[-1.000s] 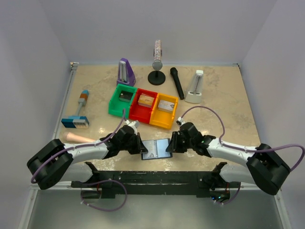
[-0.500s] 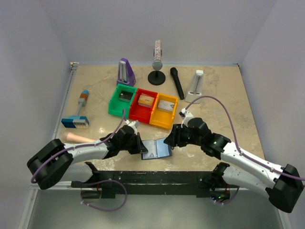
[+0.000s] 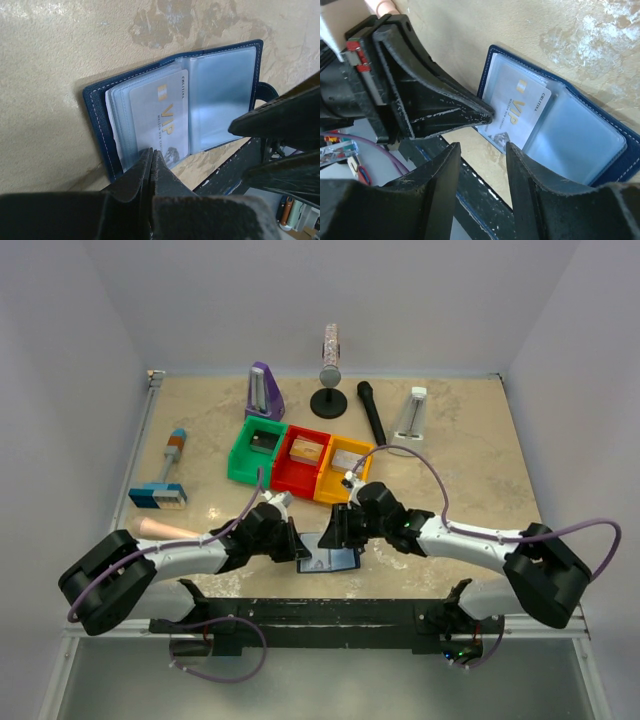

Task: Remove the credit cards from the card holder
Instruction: Remove the credit card from the card holder.

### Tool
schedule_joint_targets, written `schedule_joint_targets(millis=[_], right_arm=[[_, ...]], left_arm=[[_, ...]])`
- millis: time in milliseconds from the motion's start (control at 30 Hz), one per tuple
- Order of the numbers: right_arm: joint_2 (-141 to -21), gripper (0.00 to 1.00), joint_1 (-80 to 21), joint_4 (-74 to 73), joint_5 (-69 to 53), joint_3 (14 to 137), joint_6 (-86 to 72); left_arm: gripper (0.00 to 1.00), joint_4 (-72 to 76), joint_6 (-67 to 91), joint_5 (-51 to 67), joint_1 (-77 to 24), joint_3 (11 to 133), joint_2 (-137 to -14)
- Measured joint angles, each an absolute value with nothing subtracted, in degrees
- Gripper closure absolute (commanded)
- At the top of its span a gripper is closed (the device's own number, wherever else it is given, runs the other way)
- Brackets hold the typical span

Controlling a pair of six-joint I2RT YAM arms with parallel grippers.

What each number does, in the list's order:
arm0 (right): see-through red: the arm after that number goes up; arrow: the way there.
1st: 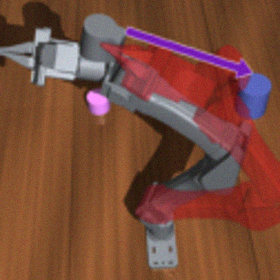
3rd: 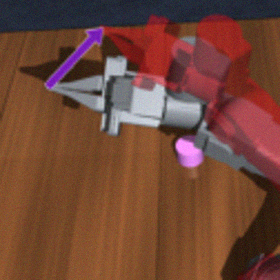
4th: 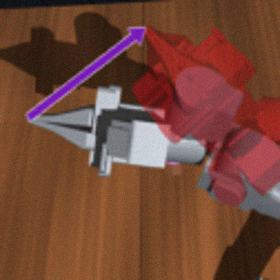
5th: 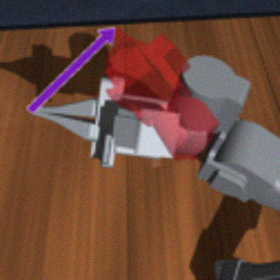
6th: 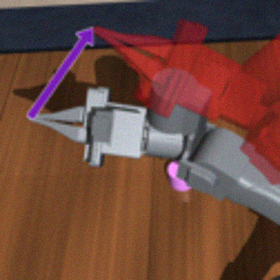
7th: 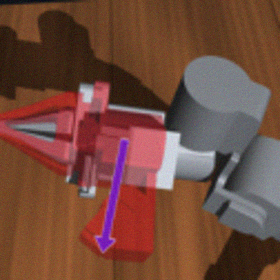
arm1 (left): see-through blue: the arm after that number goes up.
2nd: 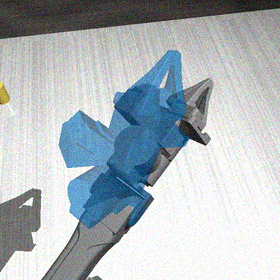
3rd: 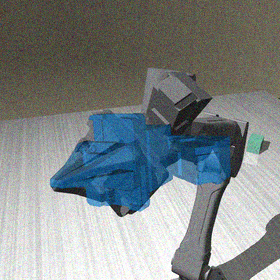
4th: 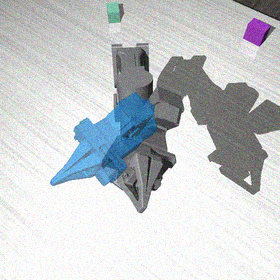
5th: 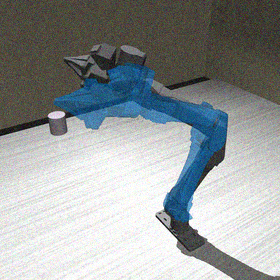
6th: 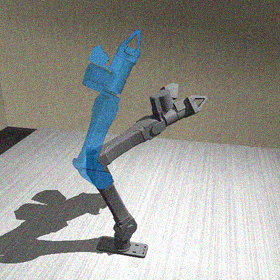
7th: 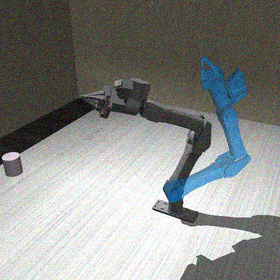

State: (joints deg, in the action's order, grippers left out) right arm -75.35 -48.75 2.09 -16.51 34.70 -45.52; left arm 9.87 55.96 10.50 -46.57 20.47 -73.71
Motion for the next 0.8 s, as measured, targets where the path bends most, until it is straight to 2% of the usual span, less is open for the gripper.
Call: schedule_joint_targets(millis=[233, 567, 633, 800], right_arm=[[-80.2, 0.54, -48.7, 7.4, -17.3, 33.2, -48.4], [-82.5, 0.55, -48.7, 8.7, -16.3, 31.7, -50.6], [-82.6, 0.55, -48.7, 8.7, -16.1, 31.5, -50.6], [-83.8, 0.56, -48.7, 9.7, -16.0, 31.5, -50.7]], left_arm=[[1.0, 10.7, 56.0, 10.5, -46.6, 19.9, -73.5], [0.93, 8.6, 55.9, 10.2, -46.6, 19.3, -71.1], [0.9, 7.8, 55.9, 10.1, -46.5, 19.2, -70.4], [0.73, 6.7, 55.5, 10.2, -46.5, 19.1, -69.1]])
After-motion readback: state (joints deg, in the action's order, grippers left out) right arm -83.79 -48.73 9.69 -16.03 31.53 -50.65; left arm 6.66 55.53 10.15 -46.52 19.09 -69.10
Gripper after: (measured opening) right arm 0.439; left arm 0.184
